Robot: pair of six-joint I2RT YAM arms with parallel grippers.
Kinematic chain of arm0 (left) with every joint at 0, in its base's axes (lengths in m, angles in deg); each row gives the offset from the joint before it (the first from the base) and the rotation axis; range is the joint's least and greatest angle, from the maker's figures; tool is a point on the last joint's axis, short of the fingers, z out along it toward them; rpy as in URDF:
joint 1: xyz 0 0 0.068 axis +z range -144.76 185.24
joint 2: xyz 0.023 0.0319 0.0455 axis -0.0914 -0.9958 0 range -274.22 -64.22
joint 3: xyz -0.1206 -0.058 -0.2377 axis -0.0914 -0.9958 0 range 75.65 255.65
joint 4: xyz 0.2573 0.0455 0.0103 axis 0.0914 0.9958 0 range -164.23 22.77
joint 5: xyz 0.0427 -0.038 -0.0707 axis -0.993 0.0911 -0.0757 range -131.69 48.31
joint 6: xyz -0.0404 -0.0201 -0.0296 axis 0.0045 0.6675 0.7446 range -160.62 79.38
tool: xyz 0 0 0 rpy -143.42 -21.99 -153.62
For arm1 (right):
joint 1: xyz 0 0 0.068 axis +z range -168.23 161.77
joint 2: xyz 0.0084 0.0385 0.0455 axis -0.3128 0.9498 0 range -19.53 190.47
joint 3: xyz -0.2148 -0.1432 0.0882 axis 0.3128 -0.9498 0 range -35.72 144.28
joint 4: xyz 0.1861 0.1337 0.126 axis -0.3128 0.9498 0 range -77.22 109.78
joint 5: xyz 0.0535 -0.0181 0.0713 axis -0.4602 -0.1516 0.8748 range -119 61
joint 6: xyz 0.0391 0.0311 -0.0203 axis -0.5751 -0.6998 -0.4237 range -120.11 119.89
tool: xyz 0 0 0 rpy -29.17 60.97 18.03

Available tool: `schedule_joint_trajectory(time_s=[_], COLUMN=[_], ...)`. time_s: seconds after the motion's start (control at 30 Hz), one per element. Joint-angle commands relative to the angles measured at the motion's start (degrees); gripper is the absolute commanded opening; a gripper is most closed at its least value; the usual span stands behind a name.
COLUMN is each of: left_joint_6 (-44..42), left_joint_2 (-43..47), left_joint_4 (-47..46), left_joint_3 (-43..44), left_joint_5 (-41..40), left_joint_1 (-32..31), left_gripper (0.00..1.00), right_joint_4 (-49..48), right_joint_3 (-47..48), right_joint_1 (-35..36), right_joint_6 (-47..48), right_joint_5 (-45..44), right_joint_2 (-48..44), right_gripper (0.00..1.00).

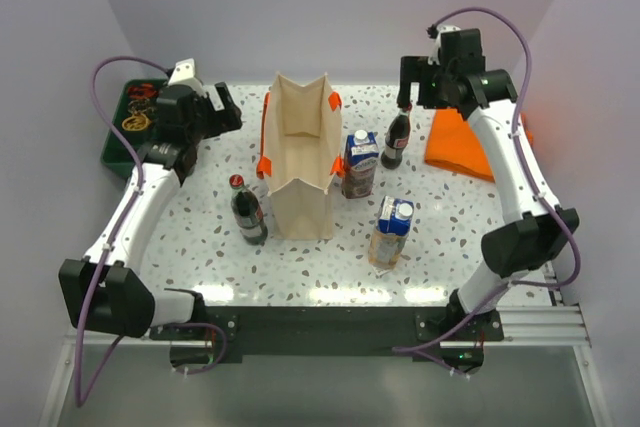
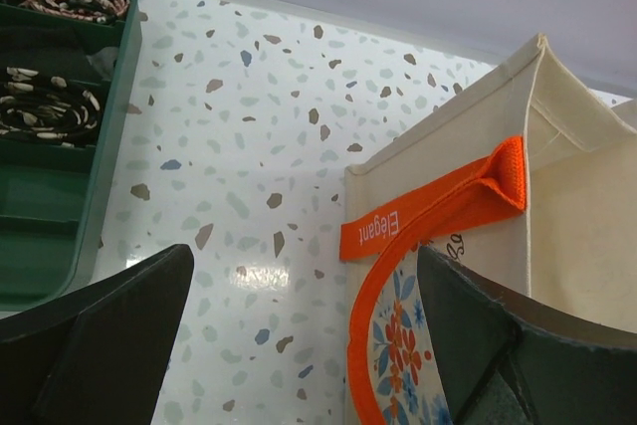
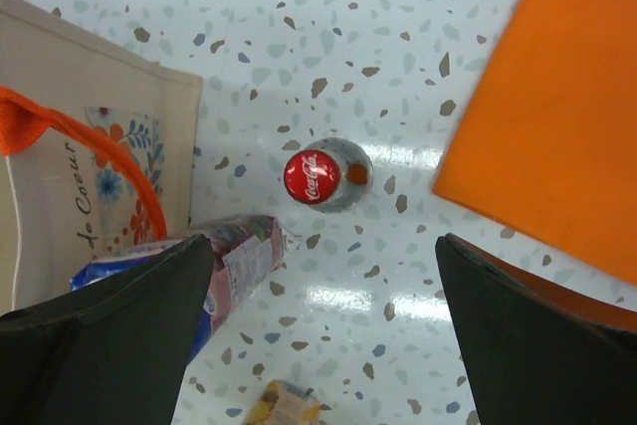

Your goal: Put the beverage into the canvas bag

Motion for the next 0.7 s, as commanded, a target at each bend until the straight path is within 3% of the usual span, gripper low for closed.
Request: schedule_joint_trajectory(time_s=[0.0,0.27,0.4,0.67], left_joint_6=[1.2,1.2,1.4,1.6], left_joint_2=[-0.8,-1.0,-1.5,-1.7], left_joint_4=[1.3,2.0,2.4,2.5], left_joint_3=[2.5,1.9,1.2,0.1], left_joint_5=[1.9,1.1,0.9,0.5], left_joint_1=[0.1,0.1,0.1,0.1], left_gripper=[1.0,1.0,1.0,1.0], right_joint_4=[6.4,8.9,11.1,12.1], right_joint_3=[9.4,13.2,15.7,15.0], right_joint_1=[0.1,0.2,0.8,2.1], right_joint_6=[0.0,-3.1,-3.5,-4.4], right_joint_5=[1.8,1.5,0.9,-0.6], right_joint_2=[5.8,11.4,14.5,16.3], right_gripper=[0.98,0.97,0.87,0.82])
